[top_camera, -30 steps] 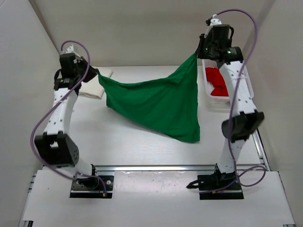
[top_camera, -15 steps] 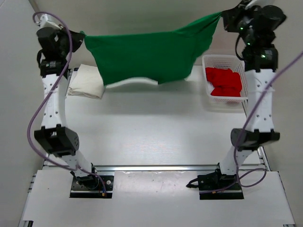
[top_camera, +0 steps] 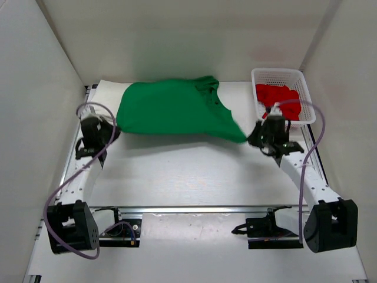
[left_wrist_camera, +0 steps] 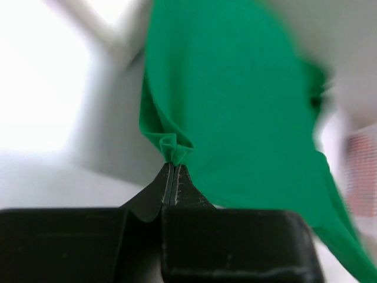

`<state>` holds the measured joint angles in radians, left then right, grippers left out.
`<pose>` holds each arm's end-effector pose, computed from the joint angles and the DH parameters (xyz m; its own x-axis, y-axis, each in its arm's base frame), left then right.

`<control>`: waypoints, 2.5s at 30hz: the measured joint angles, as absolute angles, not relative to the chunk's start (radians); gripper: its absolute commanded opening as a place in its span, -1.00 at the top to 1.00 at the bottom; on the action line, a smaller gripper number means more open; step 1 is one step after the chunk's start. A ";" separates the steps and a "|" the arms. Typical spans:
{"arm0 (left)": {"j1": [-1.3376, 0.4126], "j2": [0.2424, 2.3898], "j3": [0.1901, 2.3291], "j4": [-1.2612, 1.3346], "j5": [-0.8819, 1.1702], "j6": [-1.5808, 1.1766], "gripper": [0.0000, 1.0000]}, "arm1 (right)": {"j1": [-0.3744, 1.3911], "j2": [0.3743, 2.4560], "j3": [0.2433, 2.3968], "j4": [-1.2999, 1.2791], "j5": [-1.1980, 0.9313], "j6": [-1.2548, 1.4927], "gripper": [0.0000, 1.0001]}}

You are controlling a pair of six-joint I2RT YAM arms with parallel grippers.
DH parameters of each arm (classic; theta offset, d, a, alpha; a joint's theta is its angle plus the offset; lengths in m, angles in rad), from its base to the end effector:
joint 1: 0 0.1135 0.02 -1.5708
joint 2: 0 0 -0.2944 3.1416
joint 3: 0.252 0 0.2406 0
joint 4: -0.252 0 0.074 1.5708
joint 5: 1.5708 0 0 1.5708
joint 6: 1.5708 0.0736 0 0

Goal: Fold and stack the t-shirts
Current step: Flatten out the tshirt, then fold the flattened tshirt in 1/3 of the way

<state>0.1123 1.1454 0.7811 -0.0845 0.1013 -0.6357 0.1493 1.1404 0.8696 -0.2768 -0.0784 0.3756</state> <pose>0.2694 0.0229 0.2908 -0.3345 -0.6322 -0.6989 -0.2728 0.7748 -0.5702 0.2598 0.0449 0.2998 -0.5576 0.2860 -0.7793 -0.0106 0.9363 0.3511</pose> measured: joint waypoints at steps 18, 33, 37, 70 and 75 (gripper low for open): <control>0.107 0.758 0.371 -0.233 0.080 -0.585 1.00 | 0.025 0.523 0.437 -0.516 -0.255 0.554 1.00; 0.079 0.988 0.428 -0.230 0.089 -0.595 1.00 | 0.016 0.785 0.426 -0.436 -0.218 0.575 1.00; 0.110 1.157 0.521 -0.168 0.107 -0.630 1.00 | 0.053 0.996 0.532 -0.396 -0.186 0.545 1.00; 0.183 1.419 0.710 -0.060 0.073 -0.706 -0.08 | 0.085 1.698 1.144 -0.181 -0.103 0.441 0.54; 0.201 1.252 0.655 -0.023 0.089 -0.704 0.13 | 0.086 1.405 0.847 -0.082 -0.091 0.490 1.00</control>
